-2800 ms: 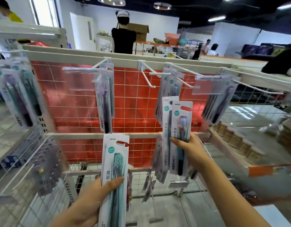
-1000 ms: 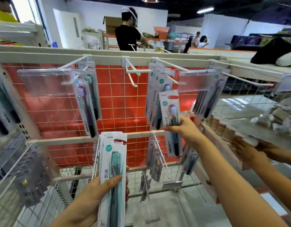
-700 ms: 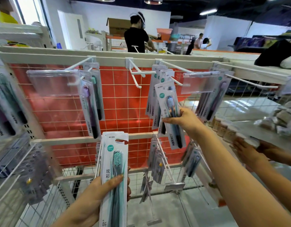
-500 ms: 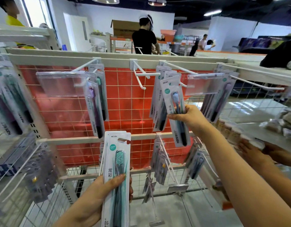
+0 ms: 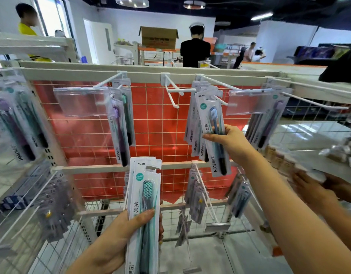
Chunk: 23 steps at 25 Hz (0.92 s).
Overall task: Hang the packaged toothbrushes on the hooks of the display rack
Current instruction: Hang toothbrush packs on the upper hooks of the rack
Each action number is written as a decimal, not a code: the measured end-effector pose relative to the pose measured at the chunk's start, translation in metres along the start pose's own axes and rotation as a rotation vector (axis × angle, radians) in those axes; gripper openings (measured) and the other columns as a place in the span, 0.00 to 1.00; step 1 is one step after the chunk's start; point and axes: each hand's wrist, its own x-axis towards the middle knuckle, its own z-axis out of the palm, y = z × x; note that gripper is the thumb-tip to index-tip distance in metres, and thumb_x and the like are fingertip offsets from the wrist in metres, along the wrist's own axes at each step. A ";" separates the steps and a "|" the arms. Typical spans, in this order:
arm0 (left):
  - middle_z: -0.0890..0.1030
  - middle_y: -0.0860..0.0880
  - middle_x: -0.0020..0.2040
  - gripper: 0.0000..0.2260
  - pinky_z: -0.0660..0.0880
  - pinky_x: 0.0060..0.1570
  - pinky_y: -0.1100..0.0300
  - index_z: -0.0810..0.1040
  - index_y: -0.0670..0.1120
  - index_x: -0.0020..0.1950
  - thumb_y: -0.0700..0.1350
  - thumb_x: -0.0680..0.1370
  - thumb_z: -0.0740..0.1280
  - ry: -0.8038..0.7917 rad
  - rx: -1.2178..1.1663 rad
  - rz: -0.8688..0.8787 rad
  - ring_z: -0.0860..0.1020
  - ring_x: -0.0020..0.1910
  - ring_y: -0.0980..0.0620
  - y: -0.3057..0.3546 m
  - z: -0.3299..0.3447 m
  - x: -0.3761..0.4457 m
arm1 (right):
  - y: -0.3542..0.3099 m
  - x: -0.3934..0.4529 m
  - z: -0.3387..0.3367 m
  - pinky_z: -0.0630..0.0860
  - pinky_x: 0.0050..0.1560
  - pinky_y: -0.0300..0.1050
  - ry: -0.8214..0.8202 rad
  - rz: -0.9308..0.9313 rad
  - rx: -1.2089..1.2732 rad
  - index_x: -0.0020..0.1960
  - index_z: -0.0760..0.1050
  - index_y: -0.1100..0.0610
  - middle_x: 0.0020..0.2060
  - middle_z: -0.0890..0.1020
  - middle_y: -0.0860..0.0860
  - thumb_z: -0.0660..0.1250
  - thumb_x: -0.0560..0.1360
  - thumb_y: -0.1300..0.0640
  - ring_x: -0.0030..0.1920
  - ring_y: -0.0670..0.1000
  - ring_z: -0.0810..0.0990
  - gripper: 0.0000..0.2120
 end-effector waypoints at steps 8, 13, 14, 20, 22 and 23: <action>0.81 0.38 0.35 0.19 0.79 0.29 0.56 0.76 0.35 0.56 0.41 0.67 0.70 0.022 -0.013 -0.005 0.81 0.31 0.44 -0.001 -0.006 -0.008 | 0.014 0.010 0.007 0.78 0.47 0.49 0.006 0.062 0.201 0.45 0.77 0.56 0.45 0.83 0.53 0.70 0.71 0.61 0.47 0.53 0.82 0.04; 0.81 0.37 0.34 0.27 0.78 0.27 0.55 0.75 0.33 0.55 0.44 0.63 0.78 0.071 -0.009 -0.018 0.81 0.29 0.43 0.000 -0.008 -0.014 | 0.019 0.020 0.007 0.79 0.47 0.50 0.033 0.084 0.321 0.46 0.77 0.56 0.45 0.82 0.52 0.69 0.72 0.62 0.48 0.52 0.82 0.05; 0.81 0.37 0.34 0.31 0.78 0.26 0.55 0.76 0.34 0.55 0.46 0.58 0.81 0.075 0.011 -0.021 0.81 0.29 0.43 0.000 -0.009 -0.014 | 0.019 0.022 0.007 0.78 0.45 0.48 0.030 0.086 0.308 0.46 0.77 0.56 0.45 0.82 0.51 0.68 0.72 0.62 0.48 0.52 0.81 0.04; 0.83 0.38 0.38 0.47 0.79 0.31 0.54 0.77 0.38 0.55 0.51 0.39 0.84 0.119 0.038 -0.002 0.83 0.34 0.43 0.001 -0.019 -0.018 | 0.020 0.041 0.011 0.78 0.47 0.51 0.030 0.109 0.281 0.46 0.76 0.56 0.46 0.81 0.52 0.69 0.72 0.61 0.48 0.53 0.80 0.04; 0.84 0.38 0.40 0.47 0.80 0.32 0.54 0.77 0.41 0.55 0.51 0.38 0.84 0.130 0.032 0.035 0.83 0.35 0.44 0.003 -0.020 -0.022 | 0.020 0.047 0.014 0.78 0.47 0.52 0.032 0.113 0.299 0.46 0.76 0.56 0.45 0.81 0.53 0.69 0.72 0.61 0.47 0.53 0.81 0.04; 0.84 0.38 0.40 0.46 0.80 0.32 0.55 0.78 0.41 0.54 0.51 0.38 0.84 0.138 0.023 0.055 0.83 0.34 0.44 0.003 -0.022 -0.024 | 0.021 0.049 0.015 0.78 0.47 0.52 0.035 0.112 0.309 0.45 0.76 0.56 0.45 0.82 0.53 0.69 0.72 0.61 0.47 0.53 0.81 0.04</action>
